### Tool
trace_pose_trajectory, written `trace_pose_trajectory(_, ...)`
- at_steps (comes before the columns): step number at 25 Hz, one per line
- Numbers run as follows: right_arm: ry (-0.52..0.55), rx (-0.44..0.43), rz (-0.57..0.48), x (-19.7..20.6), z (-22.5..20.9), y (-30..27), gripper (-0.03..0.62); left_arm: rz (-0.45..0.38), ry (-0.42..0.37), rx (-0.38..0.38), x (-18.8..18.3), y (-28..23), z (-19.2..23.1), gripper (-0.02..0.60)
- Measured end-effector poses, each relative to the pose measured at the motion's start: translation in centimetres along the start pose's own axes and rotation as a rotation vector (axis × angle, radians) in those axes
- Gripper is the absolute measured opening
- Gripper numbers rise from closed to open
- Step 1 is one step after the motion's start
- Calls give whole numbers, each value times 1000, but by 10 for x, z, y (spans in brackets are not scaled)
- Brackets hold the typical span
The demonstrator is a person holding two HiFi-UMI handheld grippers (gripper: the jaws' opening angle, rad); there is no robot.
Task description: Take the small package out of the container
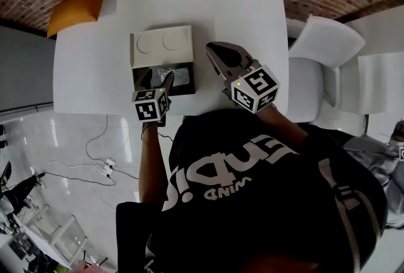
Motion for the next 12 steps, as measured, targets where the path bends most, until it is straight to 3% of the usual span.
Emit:
trace_pose_trajectory(6, 1, 16, 2, -1, -3, 1, 0, 139, -106, 36, 13, -26, 4, 314)
trace_pose_trajectory(12, 1, 23, 7, -1, -5, 0, 0, 232, -139, 57, 25, -45, 10, 314)
Point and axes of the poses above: the fingertips, and each gripper's own axes: y backward along the fingers, z to its left, x out of its underside, the point moved 7 cm from there along y, backward along the fingers, and after that the axes turned 5 degrees about x, right-handed, at the moved point
